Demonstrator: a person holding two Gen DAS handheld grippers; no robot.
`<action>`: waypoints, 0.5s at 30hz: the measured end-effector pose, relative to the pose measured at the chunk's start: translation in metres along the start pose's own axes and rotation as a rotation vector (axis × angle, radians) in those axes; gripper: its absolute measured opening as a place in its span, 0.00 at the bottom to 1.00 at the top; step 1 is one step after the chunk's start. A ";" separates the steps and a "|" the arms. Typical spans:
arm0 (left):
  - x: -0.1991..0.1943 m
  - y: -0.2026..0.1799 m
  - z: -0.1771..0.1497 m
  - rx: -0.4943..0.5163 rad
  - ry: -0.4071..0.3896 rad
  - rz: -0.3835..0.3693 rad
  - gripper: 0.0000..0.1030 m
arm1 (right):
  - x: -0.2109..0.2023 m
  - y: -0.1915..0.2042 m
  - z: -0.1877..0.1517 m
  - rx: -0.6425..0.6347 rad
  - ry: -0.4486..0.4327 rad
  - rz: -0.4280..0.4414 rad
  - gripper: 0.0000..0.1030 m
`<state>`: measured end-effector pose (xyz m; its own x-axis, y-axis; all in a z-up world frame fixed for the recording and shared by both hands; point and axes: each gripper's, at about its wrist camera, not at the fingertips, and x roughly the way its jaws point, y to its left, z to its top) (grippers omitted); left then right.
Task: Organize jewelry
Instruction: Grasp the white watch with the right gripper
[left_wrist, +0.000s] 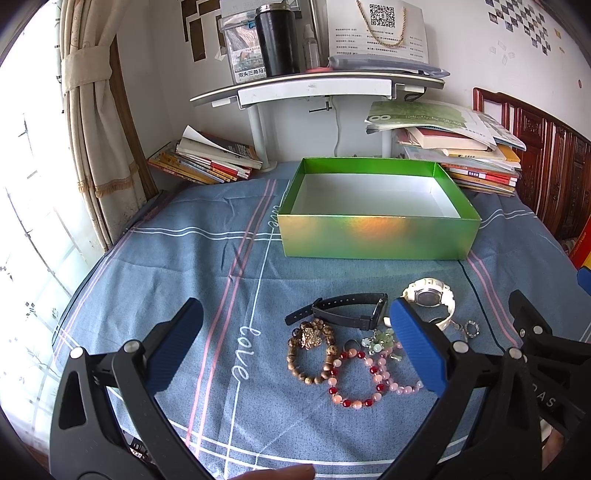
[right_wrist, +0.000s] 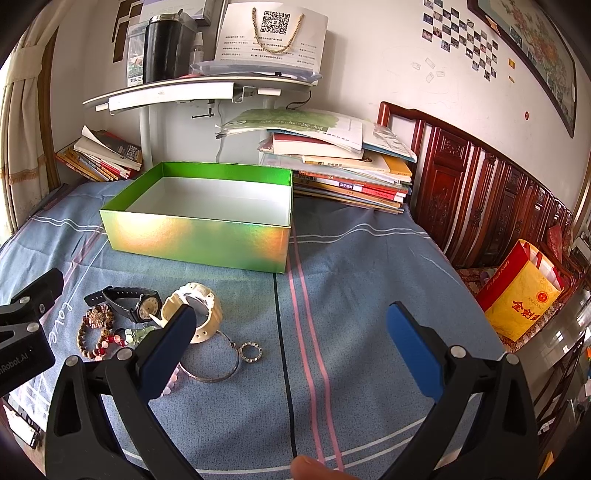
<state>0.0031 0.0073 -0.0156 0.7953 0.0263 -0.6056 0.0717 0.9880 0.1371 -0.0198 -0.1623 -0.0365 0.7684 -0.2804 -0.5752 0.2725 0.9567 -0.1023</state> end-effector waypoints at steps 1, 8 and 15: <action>0.000 0.000 0.000 0.000 0.001 0.000 0.97 | 0.000 0.000 0.000 0.000 0.000 0.000 0.98; 0.002 0.000 0.000 0.000 0.012 0.001 0.97 | 0.001 0.000 -0.001 0.001 0.005 0.000 0.98; 0.025 0.001 -0.002 0.037 0.099 -0.006 0.97 | 0.031 -0.012 -0.004 0.003 0.127 0.000 0.98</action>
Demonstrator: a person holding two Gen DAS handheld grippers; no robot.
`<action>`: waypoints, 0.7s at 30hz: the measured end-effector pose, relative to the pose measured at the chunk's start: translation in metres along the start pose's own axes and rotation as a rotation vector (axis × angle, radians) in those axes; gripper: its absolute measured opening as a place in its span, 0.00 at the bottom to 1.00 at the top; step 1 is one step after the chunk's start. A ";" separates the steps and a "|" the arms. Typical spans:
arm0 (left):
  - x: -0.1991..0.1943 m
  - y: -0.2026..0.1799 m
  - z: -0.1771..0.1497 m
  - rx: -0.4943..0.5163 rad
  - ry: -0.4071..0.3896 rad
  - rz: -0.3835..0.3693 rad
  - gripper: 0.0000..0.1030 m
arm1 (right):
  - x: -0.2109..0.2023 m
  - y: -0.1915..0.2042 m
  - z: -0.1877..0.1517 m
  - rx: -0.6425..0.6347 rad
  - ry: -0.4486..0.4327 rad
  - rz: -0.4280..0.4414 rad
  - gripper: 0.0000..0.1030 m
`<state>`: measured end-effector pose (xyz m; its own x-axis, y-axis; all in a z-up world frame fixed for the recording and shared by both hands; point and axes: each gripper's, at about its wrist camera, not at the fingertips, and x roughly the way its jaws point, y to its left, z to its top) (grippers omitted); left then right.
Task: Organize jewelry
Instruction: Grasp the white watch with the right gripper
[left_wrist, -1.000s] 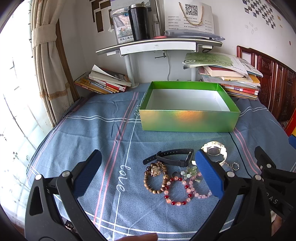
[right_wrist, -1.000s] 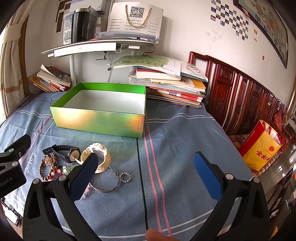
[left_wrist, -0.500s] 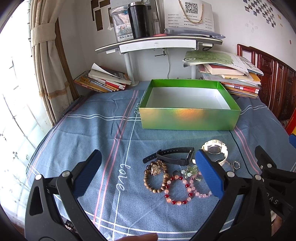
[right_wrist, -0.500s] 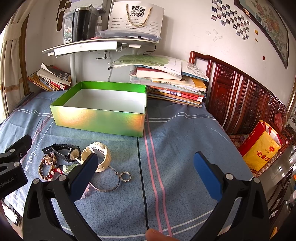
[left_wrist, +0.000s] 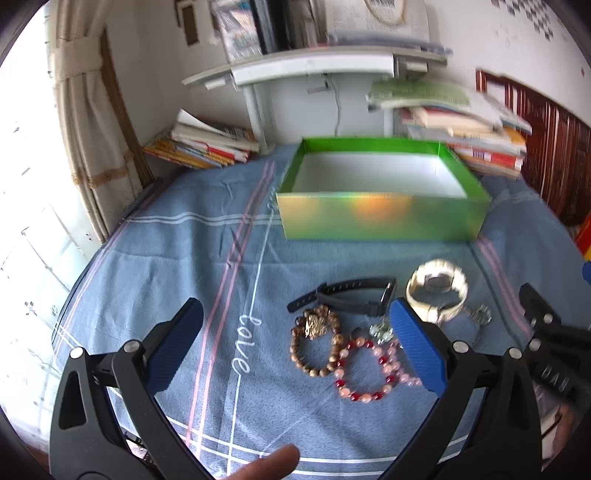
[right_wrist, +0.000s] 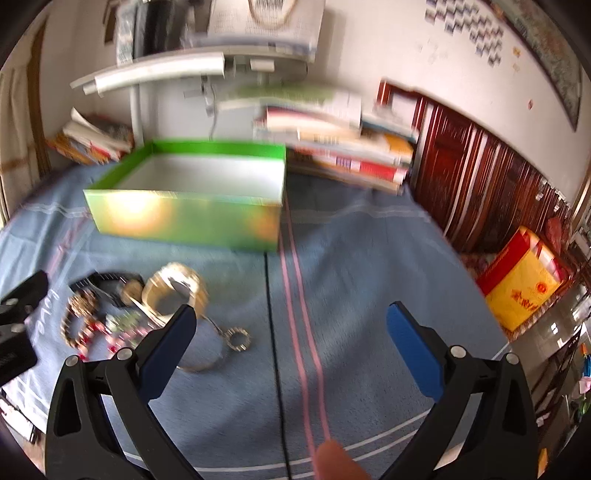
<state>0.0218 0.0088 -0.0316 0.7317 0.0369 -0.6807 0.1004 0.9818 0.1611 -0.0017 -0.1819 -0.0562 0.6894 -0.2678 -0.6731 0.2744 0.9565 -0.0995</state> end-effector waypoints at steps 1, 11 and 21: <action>0.006 0.002 -0.001 0.001 0.028 -0.019 0.97 | 0.009 -0.008 -0.001 0.021 0.037 0.026 0.98; 0.042 0.018 -0.009 -0.025 0.144 -0.173 0.56 | 0.046 -0.018 -0.007 0.098 0.213 0.281 0.47; 0.086 0.001 0.021 -0.005 0.226 -0.211 0.63 | 0.065 0.037 0.027 -0.013 0.219 0.340 0.38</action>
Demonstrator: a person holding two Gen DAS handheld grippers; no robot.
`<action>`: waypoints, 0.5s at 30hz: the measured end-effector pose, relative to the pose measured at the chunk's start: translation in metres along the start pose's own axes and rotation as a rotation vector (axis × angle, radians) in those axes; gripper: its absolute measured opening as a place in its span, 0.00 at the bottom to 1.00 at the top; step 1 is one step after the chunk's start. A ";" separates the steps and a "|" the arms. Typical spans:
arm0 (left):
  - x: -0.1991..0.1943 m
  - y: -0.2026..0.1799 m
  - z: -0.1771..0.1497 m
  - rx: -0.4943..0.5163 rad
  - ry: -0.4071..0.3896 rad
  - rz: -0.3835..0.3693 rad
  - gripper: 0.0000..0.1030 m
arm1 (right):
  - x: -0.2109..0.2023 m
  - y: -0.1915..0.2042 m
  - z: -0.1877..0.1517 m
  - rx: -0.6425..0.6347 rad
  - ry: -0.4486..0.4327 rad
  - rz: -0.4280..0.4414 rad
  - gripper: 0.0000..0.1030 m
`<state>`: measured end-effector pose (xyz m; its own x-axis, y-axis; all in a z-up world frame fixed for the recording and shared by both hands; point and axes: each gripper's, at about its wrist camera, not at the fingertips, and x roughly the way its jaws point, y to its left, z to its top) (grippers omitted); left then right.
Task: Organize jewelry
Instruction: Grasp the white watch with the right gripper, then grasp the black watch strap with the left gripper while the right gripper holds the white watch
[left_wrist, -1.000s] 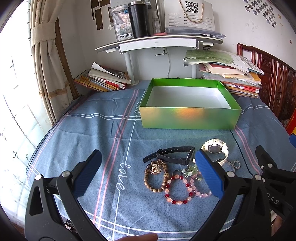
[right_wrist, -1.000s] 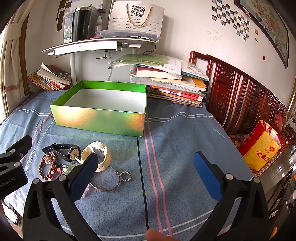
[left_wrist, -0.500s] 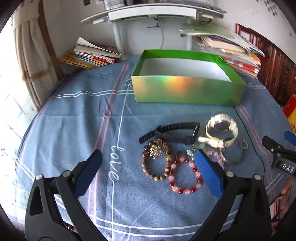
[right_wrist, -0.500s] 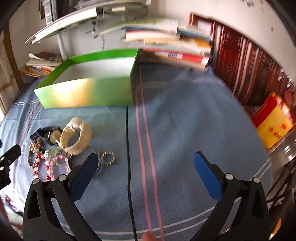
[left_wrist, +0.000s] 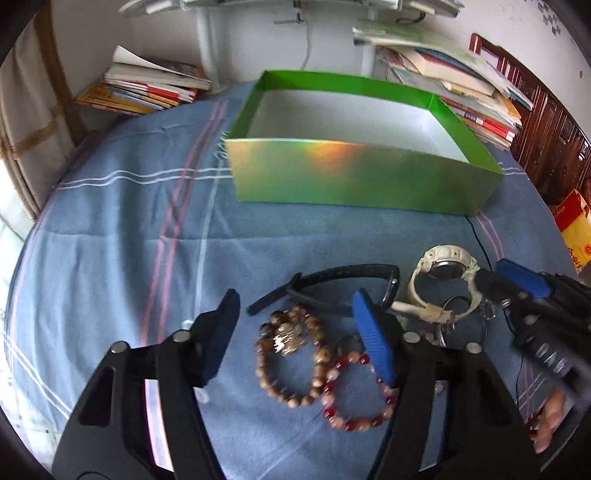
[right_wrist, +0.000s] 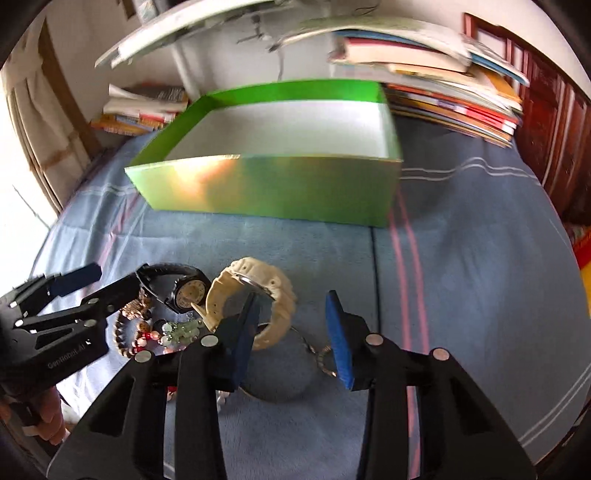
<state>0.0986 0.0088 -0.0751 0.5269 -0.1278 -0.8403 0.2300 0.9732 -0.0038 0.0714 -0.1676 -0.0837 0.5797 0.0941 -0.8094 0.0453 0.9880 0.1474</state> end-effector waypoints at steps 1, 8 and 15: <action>0.006 -0.003 0.002 0.004 0.014 -0.011 0.63 | 0.006 0.003 0.000 -0.010 0.011 0.000 0.38; 0.029 -0.010 0.014 0.026 0.031 0.043 0.26 | 0.029 0.007 0.002 -0.057 0.032 -0.021 0.21; 0.027 0.015 0.027 -0.028 0.026 0.018 0.01 | 0.020 -0.005 -0.002 -0.047 -0.008 -0.026 0.16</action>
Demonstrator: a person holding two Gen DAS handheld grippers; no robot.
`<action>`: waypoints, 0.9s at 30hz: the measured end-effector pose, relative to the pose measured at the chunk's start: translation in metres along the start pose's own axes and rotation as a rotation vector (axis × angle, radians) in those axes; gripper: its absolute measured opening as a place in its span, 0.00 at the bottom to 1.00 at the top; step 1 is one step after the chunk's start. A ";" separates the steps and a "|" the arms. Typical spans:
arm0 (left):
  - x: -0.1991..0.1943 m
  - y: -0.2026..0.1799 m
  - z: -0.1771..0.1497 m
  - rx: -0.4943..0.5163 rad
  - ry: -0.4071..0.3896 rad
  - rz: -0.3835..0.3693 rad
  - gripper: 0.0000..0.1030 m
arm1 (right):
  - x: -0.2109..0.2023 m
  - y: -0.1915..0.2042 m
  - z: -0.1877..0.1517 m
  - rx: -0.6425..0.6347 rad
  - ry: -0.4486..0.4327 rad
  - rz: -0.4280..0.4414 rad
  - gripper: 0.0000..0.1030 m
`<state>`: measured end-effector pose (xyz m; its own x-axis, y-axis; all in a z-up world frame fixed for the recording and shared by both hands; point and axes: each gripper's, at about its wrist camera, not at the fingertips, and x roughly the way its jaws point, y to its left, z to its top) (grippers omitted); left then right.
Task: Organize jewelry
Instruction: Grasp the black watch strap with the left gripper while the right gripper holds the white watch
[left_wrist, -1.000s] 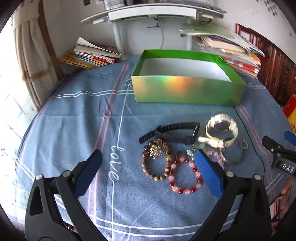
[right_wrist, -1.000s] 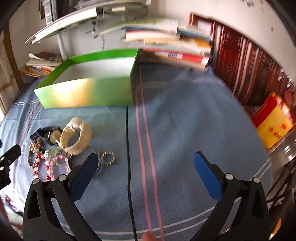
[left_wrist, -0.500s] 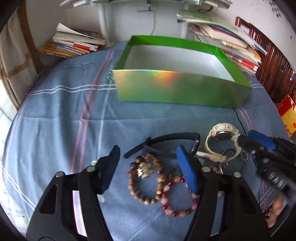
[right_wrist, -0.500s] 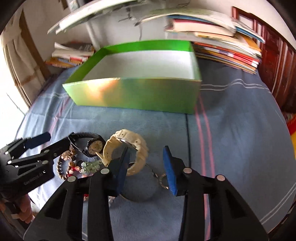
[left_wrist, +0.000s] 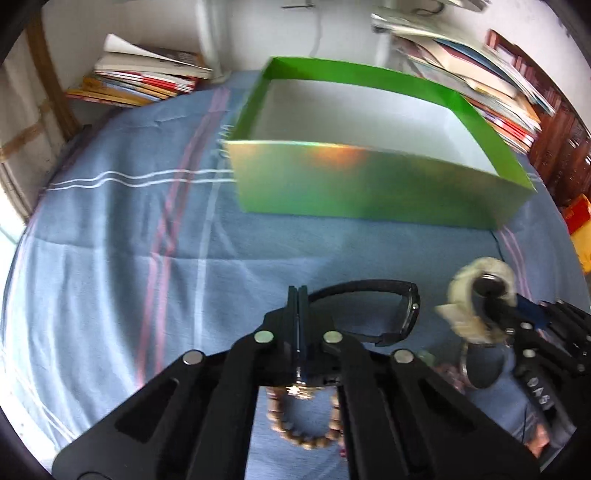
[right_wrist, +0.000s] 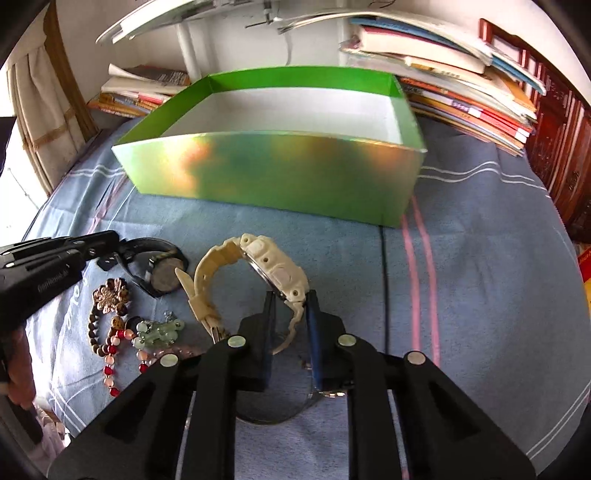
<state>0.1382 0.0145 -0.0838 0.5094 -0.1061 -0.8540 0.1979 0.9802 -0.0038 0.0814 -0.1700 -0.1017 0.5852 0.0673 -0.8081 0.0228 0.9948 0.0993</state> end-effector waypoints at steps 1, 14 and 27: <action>-0.002 0.005 0.002 -0.017 -0.004 -0.006 0.01 | -0.002 -0.002 0.000 0.007 -0.006 0.000 0.16; -0.031 -0.010 -0.006 0.094 -0.096 -0.051 0.69 | -0.011 -0.011 -0.001 0.026 -0.027 -0.022 0.16; 0.014 -0.060 -0.017 0.316 -0.032 0.028 0.77 | -0.003 -0.020 -0.009 0.036 -0.004 -0.042 0.16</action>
<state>0.1194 -0.0427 -0.1042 0.5438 -0.0900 -0.8344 0.4308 0.8832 0.1855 0.0720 -0.1891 -0.1064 0.5860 0.0250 -0.8099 0.0766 0.9933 0.0860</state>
